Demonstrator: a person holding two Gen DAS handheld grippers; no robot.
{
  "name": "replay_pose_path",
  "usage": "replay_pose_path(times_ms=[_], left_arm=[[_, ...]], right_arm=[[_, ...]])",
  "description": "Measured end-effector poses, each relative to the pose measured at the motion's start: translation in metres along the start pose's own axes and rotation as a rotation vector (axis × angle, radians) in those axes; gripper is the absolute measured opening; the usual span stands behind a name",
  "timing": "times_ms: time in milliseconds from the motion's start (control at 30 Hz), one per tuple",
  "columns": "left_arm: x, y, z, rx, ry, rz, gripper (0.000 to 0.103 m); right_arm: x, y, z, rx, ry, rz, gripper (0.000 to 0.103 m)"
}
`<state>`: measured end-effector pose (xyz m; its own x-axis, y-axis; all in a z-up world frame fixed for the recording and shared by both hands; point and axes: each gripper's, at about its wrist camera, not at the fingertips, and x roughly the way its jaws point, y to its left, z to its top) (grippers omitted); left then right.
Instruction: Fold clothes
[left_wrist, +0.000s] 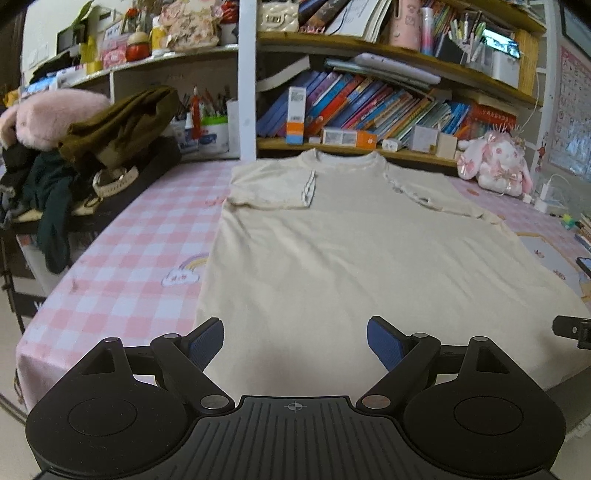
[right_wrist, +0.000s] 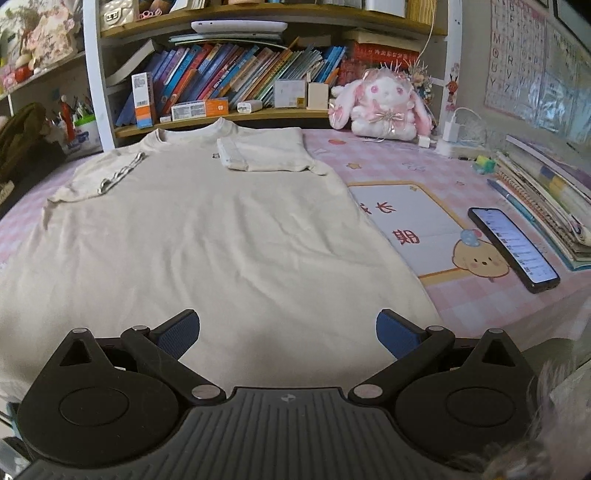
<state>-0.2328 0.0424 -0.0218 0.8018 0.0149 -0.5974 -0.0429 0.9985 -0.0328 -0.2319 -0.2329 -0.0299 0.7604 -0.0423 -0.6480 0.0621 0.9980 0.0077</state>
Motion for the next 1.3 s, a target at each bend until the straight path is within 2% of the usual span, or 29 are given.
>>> replay_pose_path(times_ms=[167,400,467,633,667,833,1000,1167,1200,1300], left_arm=[[0.000,0.012,-0.007,-0.041,0.023,0.001,0.087],[-0.003,0.037,-0.018,-0.136,0.076,0.053,0.086],[-0.002,0.046,-0.021,-0.161,0.099,0.058,0.085],[0.001,0.060,-0.034,-0.176,0.170,-0.003,0.051],[0.002,0.063,-0.036,-0.177,0.182,-0.012,0.048],[0.010,0.080,-0.044,-0.164,0.230,-0.031,0.047],[0.019,0.099,-0.040,-0.145,0.239,-0.157,0.047],[0.035,0.110,-0.035,-0.164,0.271,-0.224,0.047],[0.037,0.111,-0.035,-0.175,0.275,-0.230,0.047],[0.042,0.115,-0.034,-0.210,0.281,-0.244,0.047]], right_arm=[[-0.002,-0.001,-0.007,-0.013,0.012,0.002,0.103],[0.005,-0.012,-0.012,0.070,0.107,0.114,0.103],[0.008,-0.016,-0.012,0.100,0.126,0.109,0.103],[0.013,-0.023,-0.010,0.137,0.177,0.070,0.103],[0.014,-0.025,-0.010,0.140,0.187,0.067,0.103],[0.012,-0.036,-0.011,0.116,0.198,0.065,0.100],[0.009,-0.055,-0.011,-0.017,0.178,0.098,0.100],[0.015,-0.093,-0.009,-0.070,0.219,0.080,0.099],[0.017,-0.101,-0.008,-0.070,0.229,0.074,0.098],[0.027,-0.119,-0.006,-0.068,0.267,0.072,0.087]])
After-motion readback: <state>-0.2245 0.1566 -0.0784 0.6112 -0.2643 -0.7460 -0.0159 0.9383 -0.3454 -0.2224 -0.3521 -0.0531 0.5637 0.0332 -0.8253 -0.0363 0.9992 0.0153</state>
